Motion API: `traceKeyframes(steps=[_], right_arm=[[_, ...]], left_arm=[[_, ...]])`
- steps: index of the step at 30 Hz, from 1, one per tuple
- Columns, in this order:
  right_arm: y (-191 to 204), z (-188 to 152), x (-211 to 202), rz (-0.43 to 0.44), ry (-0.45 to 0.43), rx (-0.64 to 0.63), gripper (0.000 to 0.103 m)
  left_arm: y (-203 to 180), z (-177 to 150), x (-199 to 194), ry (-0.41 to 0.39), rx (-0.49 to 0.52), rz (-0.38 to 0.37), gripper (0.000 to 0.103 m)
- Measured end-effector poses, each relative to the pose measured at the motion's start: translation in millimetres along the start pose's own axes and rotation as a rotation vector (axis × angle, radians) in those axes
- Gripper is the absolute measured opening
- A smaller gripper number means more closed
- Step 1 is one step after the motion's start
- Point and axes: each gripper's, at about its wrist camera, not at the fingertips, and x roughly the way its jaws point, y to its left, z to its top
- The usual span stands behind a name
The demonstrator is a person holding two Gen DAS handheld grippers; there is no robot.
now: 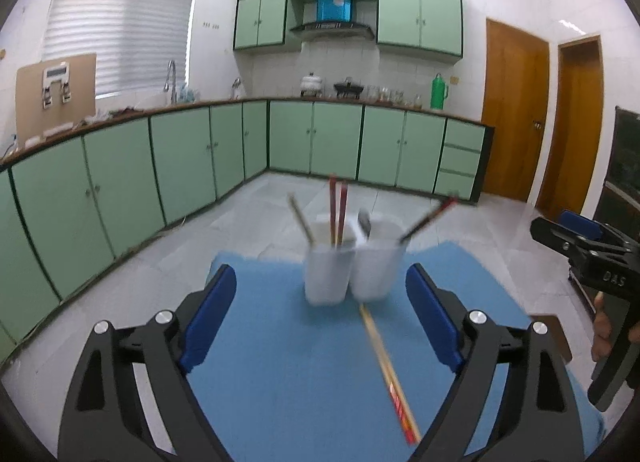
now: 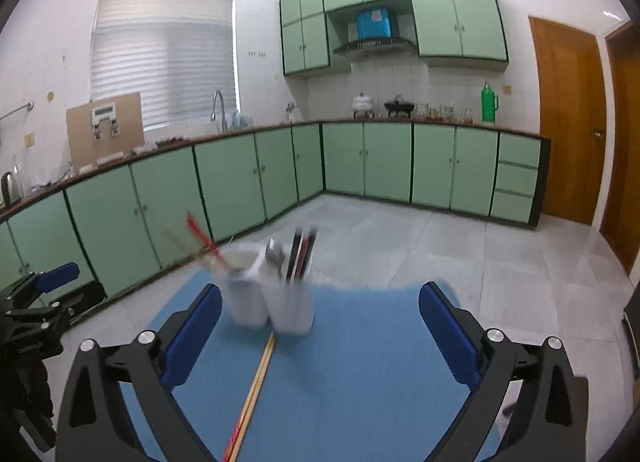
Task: Organize utensils
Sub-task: 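Open both tools and withdraw them from the holder over the mat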
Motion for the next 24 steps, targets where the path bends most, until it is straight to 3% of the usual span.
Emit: traceKeyframes(steps=[8, 14, 24], right_arm=[[11.6, -68.1, 6.2, -0.005, 0.152, 0.035, 0.097], [29.2, -116.7, 17.8, -0.014, 0.246, 0.026, 0.097], [51.1, -157.9, 37.5, -0.017, 0.374, -0.007, 0.096]], left_arm=[[6.2, -69.4, -0.3, 0.125, 0.033, 0.034, 0.086], [16.9, -102.2, 8.4, 0.165, 0.045, 0.061, 0.086], [31.3, -128.3, 16.3, 0.227, 0.029, 0.088, 0.086]])
